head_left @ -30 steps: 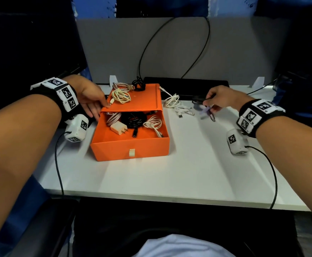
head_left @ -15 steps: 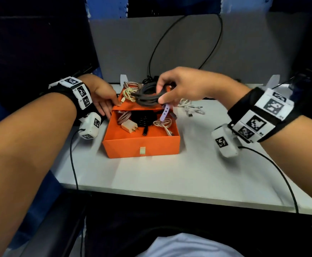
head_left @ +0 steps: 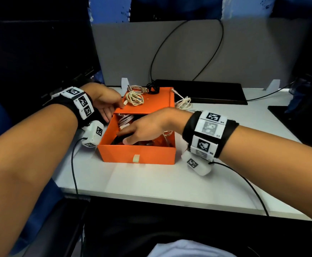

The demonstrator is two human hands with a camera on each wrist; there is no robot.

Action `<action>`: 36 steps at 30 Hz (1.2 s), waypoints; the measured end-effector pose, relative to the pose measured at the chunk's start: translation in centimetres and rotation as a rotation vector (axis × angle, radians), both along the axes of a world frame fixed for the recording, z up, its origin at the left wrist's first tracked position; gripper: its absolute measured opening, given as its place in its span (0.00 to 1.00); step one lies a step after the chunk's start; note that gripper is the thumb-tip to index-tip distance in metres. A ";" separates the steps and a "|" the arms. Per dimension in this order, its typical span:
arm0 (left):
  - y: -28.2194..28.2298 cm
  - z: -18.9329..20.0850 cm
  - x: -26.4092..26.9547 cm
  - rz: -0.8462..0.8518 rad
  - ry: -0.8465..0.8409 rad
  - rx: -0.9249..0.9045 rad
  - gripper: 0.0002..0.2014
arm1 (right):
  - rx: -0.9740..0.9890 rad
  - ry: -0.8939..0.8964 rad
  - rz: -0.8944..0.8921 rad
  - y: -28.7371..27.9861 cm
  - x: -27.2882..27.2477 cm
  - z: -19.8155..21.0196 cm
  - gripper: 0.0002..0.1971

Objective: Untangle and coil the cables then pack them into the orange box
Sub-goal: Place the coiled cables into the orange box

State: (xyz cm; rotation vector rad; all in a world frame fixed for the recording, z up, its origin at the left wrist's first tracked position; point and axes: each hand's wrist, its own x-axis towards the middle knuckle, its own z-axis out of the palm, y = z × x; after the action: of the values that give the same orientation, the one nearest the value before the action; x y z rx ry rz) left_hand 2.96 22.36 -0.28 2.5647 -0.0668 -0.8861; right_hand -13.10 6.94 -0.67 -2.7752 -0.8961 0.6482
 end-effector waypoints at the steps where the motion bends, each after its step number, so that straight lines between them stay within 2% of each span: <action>1: 0.0 -0.1 0.0 -0.001 0.003 -0.008 0.22 | 0.045 0.035 -0.038 -0.7 -0.1 0.3 0.27; 3: 0.0 -0.1 0.1 -0.008 0.011 -0.016 0.22 | 0.229 0.076 -0.147 -2.7 0.1 1.1 0.22; 5: 0.1 -0.1 0.2 -0.004 0.017 -0.016 0.22 | 0.373 -0.067 -0.289 -5.5 1.7 1.8 0.12; 8: 0.2 0.0 0.1 0.005 0.025 0.005 0.21 | 0.199 -0.495 -0.513 -10.6 5.3 2.0 0.09; 9: 0.3 0.1 0.0 0.004 0.027 0.014 0.21 | 0.141 -0.575 -0.570 -12.3 6.4 1.6 0.11; 10: 0.2 0.2 0.0 0.000 0.030 0.022 0.21 | 0.112 -0.595 -0.630 -13.7 7.4 1.0 0.16; 12: 0.3 0.3 0.0 -0.003 0.033 0.034 0.21 | 0.029 -0.530 -0.673 -15.7 8.7 -0.4 0.36; 13: 0.2 0.3 0.0 -0.003 0.033 0.039 0.21 | -0.038 -0.480 -0.667 -16.4 9.0 -1.1 0.43; 14: 0.2 0.3 0.1 -0.001 0.032 0.042 0.21 | -0.113 -0.434 -0.646 -16.7 9.3 -1.8 0.45; 15: 0.1 0.3 0.1 -0.001 0.031 0.043 0.20 | -0.184 -0.403 -0.624 -16.9 9.6 -2.4 0.42; 17: 0.0 0.5 0.1 -0.002 0.028 0.045 0.21 | -0.296 -0.402 -0.576 -17.0 10.2 -3.6 0.31; 19: -0.1 0.6 0.1 -0.005 0.026 0.045 0.21 | -0.343 -0.434 -0.569 -17.1 10.7 -4.5 0.26; 27: -0.1 0.3 -0.1 -0.010 0.026 0.050 0.21 | -0.318 -0.519 -0.665 -16.0 10.7 -5.5 0.11; 31: -0.4 0.4 -0.1 -0.018 0.019 0.049 0.21 | -0.182 -0.559 -0.741 -17.1 10.6 -5.0 0.10; 36: -0.5 0.6 -0.3 -0.022 0.013 0.055 0.20 | 0.160 -0.605 -0.808 -18.8 9.2 -1.8 0.10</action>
State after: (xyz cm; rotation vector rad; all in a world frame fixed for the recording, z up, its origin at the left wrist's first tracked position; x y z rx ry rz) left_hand 2.70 21.89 0.36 2.6138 -0.0674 -0.9250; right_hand -3.94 -11.82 -2.43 -2.8394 0.1697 -0.3832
